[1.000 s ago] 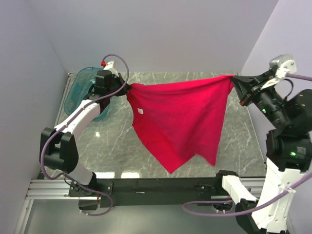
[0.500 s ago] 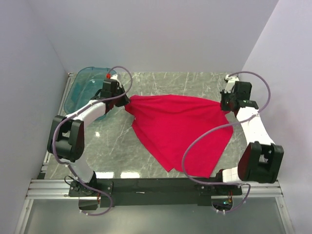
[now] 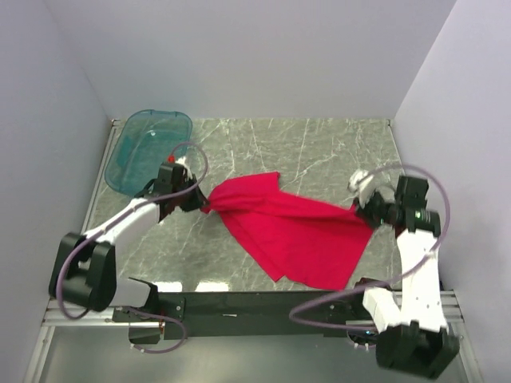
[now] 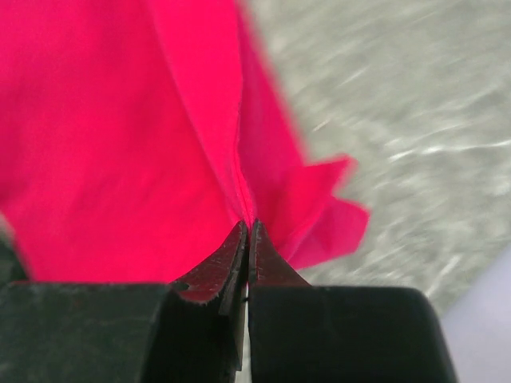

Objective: Fold and stack the t-shirts
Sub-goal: Flatten the tshirt out

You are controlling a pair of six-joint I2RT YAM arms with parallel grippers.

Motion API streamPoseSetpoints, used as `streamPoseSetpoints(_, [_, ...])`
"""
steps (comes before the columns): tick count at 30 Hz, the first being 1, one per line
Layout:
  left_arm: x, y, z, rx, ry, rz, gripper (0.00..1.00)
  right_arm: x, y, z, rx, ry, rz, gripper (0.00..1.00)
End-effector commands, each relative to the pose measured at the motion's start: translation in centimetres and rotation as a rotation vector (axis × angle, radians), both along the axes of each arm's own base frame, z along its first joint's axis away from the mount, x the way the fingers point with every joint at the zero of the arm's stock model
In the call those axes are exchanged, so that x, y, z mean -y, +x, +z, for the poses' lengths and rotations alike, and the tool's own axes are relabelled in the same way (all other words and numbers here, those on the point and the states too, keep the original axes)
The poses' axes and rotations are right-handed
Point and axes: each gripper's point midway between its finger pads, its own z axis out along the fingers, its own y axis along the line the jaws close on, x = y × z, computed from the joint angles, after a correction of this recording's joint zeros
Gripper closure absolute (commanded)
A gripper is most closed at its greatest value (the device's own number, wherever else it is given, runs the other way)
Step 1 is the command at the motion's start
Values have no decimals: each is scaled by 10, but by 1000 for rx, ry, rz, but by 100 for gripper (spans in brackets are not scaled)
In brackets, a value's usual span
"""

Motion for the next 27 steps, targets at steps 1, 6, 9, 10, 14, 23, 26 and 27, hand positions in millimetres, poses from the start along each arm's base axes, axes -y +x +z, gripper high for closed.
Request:
streamPoseSetpoints(1, [15,-44,-1,-109,-121,-48,100,-4,-61,-51,-151,-114,217,100])
streamPoseSetpoints(6, [9,-62,2,-137,-107,-36,53,6,-54,-76,-202,-116,134,100])
streamPoseSetpoints(9, [-2,-40,38,12,-51,-6,33,4,-43,-77,-201,-75,92,100])
streamPoseSetpoints(10, [-5,-30,50,74,-26,-1,30,4,-41,-77,-201,-67,87,100])
streamPoseSetpoints(14, [18,29,102,247,-70,-56,21,6,-31,-81,-215,-42,33,100])
streamPoseSetpoints(23, [95,113,27,1,16,-269,27,2,-21,-82,-215,13,-11,100])
streamPoseSetpoints(26, [107,112,0,-51,75,-311,27,2,-20,-84,-224,26,-16,100])
streamPoseSetpoints(27, [108,112,-5,-59,89,-316,28,1,-20,-85,-227,28,-16,100])
